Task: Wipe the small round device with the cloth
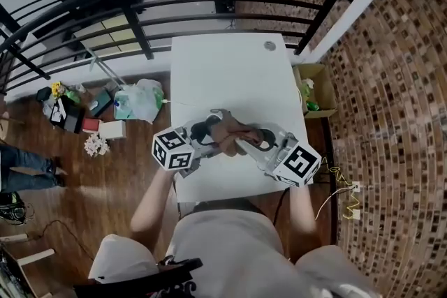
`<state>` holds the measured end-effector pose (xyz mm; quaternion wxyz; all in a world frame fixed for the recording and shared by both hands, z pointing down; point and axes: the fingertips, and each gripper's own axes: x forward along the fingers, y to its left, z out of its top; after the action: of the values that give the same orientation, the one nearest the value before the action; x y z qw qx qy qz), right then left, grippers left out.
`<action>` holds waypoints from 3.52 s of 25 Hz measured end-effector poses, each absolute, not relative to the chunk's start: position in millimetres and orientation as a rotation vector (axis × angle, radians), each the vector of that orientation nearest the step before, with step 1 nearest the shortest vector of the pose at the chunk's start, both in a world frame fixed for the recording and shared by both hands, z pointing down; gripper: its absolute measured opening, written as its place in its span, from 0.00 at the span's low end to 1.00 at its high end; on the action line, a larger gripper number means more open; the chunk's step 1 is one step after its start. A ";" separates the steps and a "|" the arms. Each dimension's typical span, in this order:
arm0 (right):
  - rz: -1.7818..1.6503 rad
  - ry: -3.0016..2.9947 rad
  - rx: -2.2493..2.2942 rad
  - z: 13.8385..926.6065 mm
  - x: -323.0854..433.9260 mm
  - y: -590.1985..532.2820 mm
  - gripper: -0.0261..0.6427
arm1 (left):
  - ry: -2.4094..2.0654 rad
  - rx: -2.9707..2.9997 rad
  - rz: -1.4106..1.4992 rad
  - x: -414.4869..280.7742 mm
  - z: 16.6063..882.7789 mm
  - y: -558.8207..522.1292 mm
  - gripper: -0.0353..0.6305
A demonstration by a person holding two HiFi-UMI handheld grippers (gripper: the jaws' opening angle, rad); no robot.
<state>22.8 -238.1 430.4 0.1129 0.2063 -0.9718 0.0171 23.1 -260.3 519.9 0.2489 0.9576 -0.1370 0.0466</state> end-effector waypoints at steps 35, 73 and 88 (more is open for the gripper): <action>0.302 -3.010 0.558 366.2 49.3 -224.4 0.08 | -0.251 2.408 -0.350 3.4 468.7 -244.0 0.61; 0.591 -2.892 0.958 451.5 91.5 -262.6 0.08 | -0.190 2.377 -0.470 11.9 433.1 -219.2 0.61; 0.244 -2.723 0.319 416.0 -20.4 -205.2 0.08 | -0.401 2.487 0.098 44.5 497.1 -215.7 0.60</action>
<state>-20.4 -205.2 416.0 0.1933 0.1137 -0.9707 0.0870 44.5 -215.7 497.1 0.3054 0.9394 -0.1514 0.0371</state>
